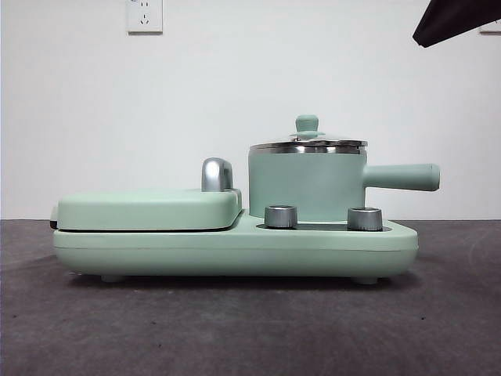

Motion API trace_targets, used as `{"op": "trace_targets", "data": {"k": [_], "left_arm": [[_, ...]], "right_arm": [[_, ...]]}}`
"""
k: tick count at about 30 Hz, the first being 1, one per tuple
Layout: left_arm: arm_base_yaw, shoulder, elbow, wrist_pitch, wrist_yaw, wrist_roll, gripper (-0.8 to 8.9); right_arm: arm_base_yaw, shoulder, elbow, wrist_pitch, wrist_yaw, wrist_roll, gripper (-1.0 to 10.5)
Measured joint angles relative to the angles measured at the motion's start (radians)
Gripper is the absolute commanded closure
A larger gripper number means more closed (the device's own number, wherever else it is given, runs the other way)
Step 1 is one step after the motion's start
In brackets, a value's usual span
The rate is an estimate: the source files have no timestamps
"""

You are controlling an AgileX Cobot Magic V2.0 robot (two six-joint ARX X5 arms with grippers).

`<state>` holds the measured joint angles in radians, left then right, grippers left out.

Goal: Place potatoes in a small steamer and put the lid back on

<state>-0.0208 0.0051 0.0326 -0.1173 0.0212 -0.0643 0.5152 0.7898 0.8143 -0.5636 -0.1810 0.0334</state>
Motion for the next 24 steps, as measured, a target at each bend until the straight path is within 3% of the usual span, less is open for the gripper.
{"op": "trace_targets", "data": {"k": [16, 24], "left_arm": [[0.000, -0.002, 0.000, -0.005, 0.000, -0.003, 8.08], [0.000, -0.002, 0.000, -0.005, 0.000, -0.003, 8.08]], "right_arm": [[0.000, 0.000, 0.000, 0.004, 0.002, 0.000, 9.2], [-0.051, -0.094, -0.051, 0.079, 0.110, -0.076, 9.2]]}}
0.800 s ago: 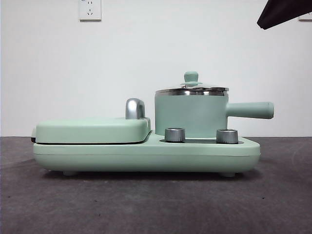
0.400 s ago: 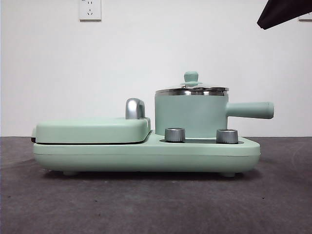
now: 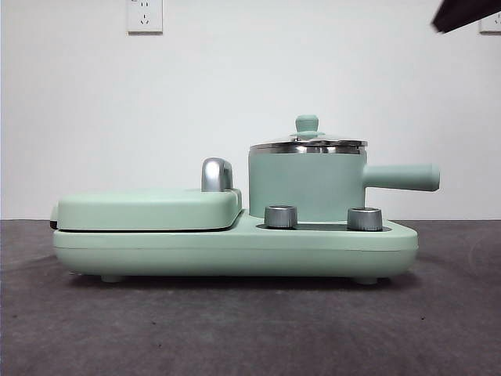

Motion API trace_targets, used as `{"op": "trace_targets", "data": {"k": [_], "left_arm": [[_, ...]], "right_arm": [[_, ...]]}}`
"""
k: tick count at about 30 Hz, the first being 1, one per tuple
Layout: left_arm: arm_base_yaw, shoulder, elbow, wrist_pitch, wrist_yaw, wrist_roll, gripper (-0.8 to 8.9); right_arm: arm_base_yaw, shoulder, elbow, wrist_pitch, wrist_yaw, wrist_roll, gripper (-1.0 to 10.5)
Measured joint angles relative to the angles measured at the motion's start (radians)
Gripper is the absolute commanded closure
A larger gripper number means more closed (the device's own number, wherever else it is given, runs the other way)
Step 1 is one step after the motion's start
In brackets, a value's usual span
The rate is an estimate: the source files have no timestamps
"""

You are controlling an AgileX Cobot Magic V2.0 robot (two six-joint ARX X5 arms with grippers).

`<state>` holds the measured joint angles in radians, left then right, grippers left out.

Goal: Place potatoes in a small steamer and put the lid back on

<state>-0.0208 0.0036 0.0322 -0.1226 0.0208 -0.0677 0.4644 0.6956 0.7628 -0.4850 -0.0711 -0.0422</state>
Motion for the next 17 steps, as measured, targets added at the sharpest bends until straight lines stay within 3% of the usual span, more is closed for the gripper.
{"op": "trace_targets", "data": {"k": [10, 17], "left_arm": [[0.000, 0.000, 0.000, 0.000, 0.000, 0.000, 8.08], [0.000, 0.000, 0.000, 0.000, 0.000, 0.000, 8.08]], "right_arm": [[-0.326, -0.437, -0.501, 0.302, 0.020, -0.031, 9.2], [-0.448, -0.626, -0.656, 0.319, 0.023, -0.040, 9.2]]}}
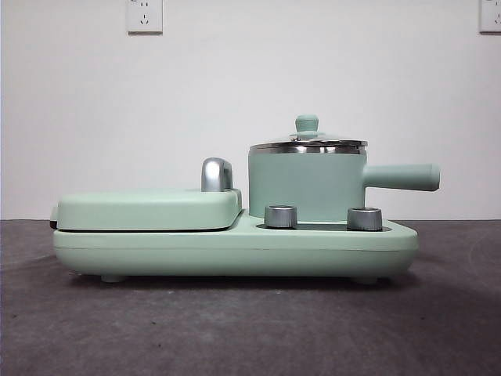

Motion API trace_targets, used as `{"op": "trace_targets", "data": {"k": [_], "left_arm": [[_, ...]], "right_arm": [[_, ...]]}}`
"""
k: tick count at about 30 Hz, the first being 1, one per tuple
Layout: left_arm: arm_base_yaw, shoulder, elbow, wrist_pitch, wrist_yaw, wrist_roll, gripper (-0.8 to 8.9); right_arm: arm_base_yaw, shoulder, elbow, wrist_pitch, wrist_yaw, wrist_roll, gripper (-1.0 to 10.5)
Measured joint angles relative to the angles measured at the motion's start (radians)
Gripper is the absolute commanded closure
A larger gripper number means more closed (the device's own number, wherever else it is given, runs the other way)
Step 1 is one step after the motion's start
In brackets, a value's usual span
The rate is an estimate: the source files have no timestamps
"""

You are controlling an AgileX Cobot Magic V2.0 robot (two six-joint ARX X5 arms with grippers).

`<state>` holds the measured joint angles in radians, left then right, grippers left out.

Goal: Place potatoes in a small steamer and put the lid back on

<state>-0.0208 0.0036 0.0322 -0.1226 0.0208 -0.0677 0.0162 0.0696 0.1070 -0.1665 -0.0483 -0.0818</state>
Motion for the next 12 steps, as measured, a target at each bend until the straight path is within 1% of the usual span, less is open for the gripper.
{"op": "trace_targets", "data": {"k": [6, 12], "left_arm": [[0.000, 0.000, 0.000, 0.000, 0.000, 0.000, 8.08], [0.000, 0.000, 0.000, 0.000, 0.000, 0.000, 8.08]], "right_arm": [[-0.005, -0.068, -0.091, 0.020, 0.000, 0.000, 9.2], [-0.010, -0.065, -0.091, 0.032, -0.003, 0.000, 9.2]]}}
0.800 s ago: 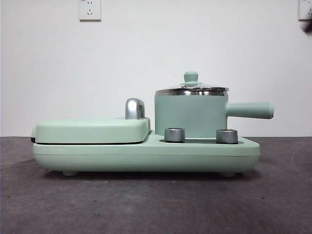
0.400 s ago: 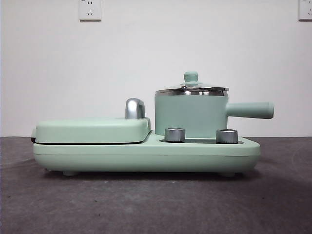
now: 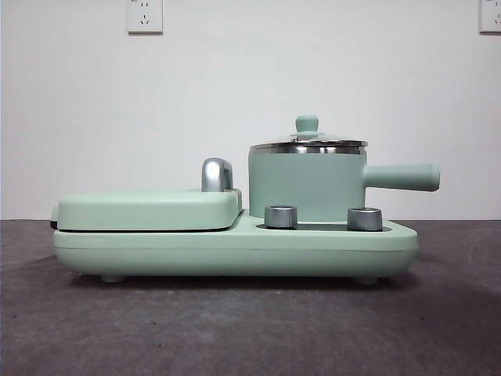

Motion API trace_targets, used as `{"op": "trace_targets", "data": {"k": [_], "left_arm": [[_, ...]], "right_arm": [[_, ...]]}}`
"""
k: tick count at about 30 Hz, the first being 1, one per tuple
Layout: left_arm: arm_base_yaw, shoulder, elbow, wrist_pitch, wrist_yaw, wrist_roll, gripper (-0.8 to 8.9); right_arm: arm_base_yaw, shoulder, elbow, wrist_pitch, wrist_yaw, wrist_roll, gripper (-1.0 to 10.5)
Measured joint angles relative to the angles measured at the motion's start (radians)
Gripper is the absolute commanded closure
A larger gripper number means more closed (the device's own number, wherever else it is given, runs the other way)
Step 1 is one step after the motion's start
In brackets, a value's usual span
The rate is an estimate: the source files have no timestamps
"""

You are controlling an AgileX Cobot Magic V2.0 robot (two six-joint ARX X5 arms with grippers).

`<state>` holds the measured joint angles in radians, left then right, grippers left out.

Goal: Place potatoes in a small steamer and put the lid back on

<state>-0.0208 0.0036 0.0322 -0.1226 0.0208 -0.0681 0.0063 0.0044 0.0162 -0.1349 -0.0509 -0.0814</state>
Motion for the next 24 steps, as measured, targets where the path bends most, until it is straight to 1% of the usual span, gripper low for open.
{"op": "trace_targets", "data": {"k": [8, 24], "left_arm": [[0.000, 0.000, 0.000, 0.000, 0.000, 0.000, 8.08], [0.000, 0.000, 0.000, 0.000, 0.000, 0.000, 8.08]], "right_arm": [[0.000, 0.000, 0.000, 0.026, -0.001, 0.000, 9.2], [0.000, 0.000, 0.000, 0.027, -0.001, 0.000, 9.2]]}}
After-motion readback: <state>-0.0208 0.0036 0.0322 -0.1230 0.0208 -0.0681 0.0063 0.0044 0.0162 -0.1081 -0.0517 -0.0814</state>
